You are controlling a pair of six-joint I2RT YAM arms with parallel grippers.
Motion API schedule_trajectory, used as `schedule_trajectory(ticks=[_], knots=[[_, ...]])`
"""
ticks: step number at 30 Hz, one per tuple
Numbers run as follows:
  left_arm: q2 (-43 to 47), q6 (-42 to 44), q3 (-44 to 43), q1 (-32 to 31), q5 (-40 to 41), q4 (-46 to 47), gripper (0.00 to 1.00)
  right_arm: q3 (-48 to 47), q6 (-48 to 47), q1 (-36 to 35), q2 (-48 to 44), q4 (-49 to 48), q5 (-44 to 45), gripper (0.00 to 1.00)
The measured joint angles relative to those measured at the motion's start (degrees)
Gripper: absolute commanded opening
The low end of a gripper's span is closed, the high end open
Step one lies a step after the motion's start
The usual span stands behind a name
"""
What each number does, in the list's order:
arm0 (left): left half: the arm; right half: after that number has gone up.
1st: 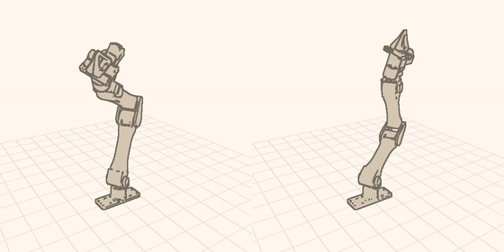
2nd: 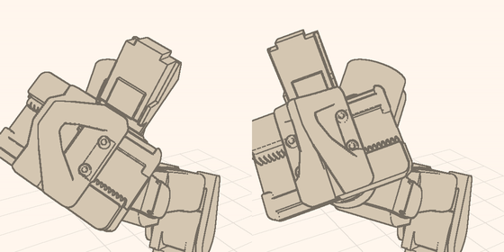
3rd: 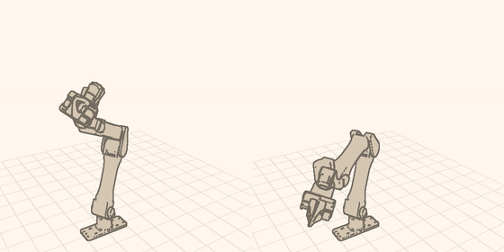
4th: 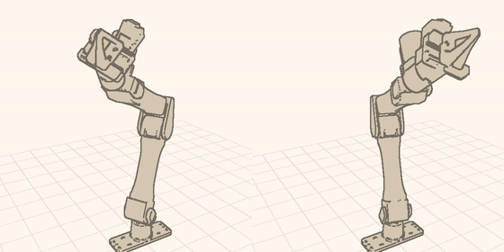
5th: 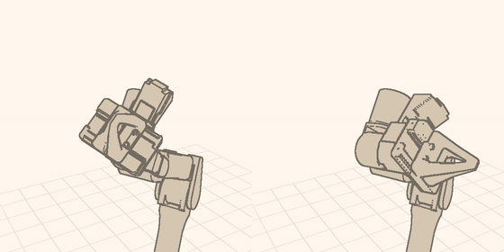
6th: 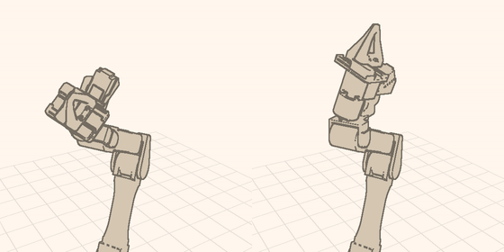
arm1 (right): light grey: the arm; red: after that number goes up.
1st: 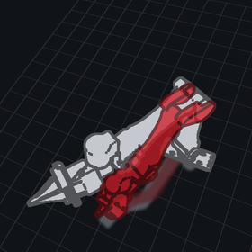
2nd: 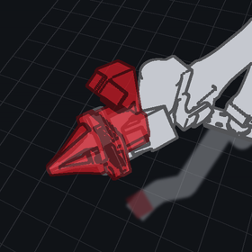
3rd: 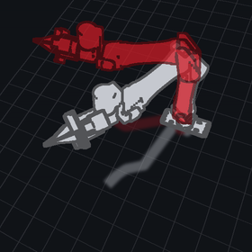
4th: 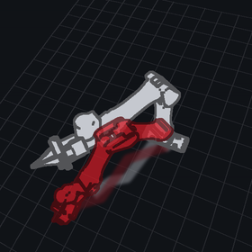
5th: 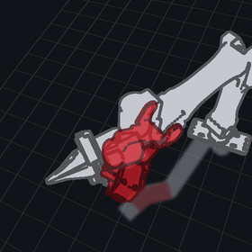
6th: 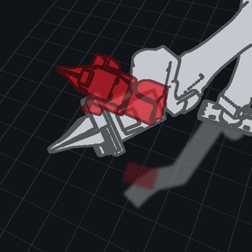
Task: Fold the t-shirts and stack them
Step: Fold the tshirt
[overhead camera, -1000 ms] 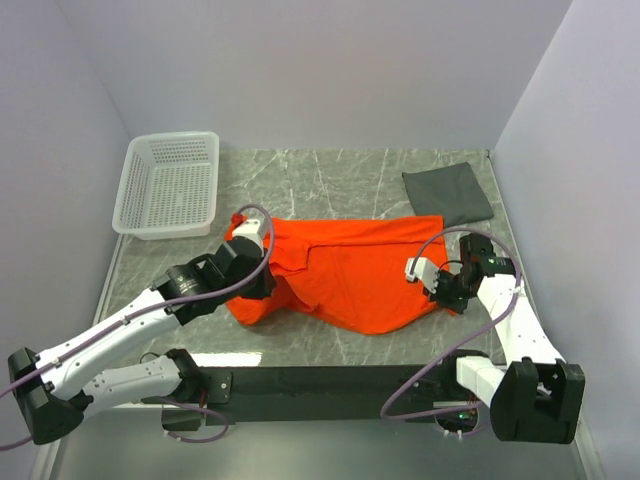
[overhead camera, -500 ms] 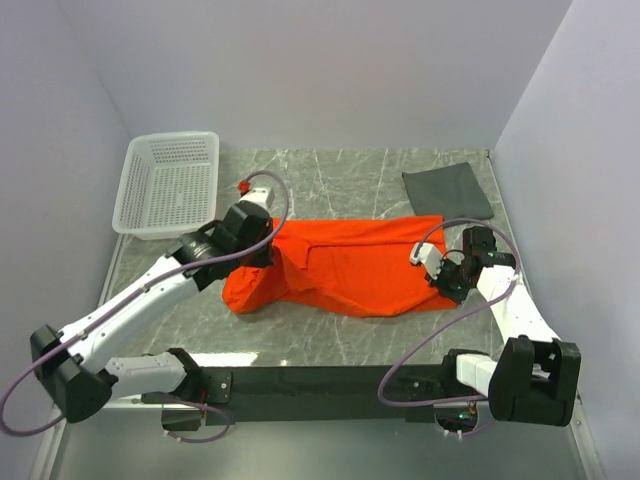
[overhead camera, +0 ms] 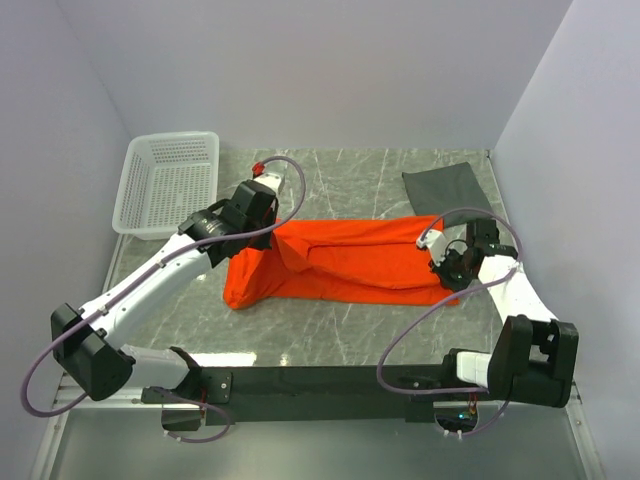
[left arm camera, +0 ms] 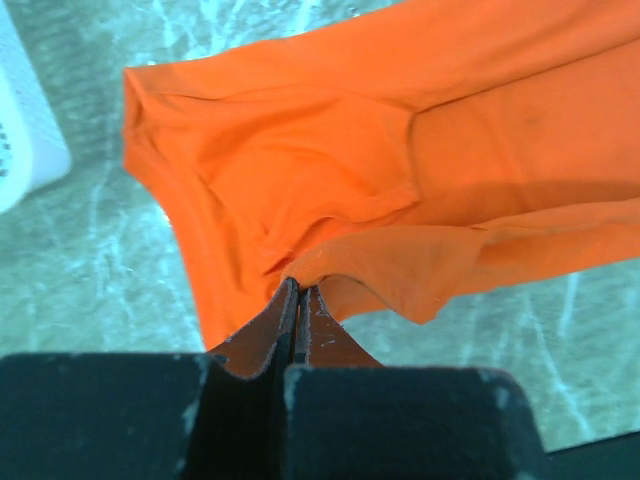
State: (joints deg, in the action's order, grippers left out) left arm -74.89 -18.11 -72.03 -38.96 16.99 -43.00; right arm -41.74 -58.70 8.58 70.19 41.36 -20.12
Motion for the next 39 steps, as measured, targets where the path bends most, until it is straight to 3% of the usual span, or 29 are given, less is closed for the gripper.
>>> schedule_trajectory(ticks=[31,39], knots=[[-16.6,15.9,-6.8,1.2,4.7,8.1,0.01,-12.3,6.9,0.3,13.1,-0.2,-3.8,0.0],[-16.3,22.1,-5.2,1.3,3.8,12.8,0.01,-12.3,7.5,0.3,14.4,-0.3,-3.7,0.0]])
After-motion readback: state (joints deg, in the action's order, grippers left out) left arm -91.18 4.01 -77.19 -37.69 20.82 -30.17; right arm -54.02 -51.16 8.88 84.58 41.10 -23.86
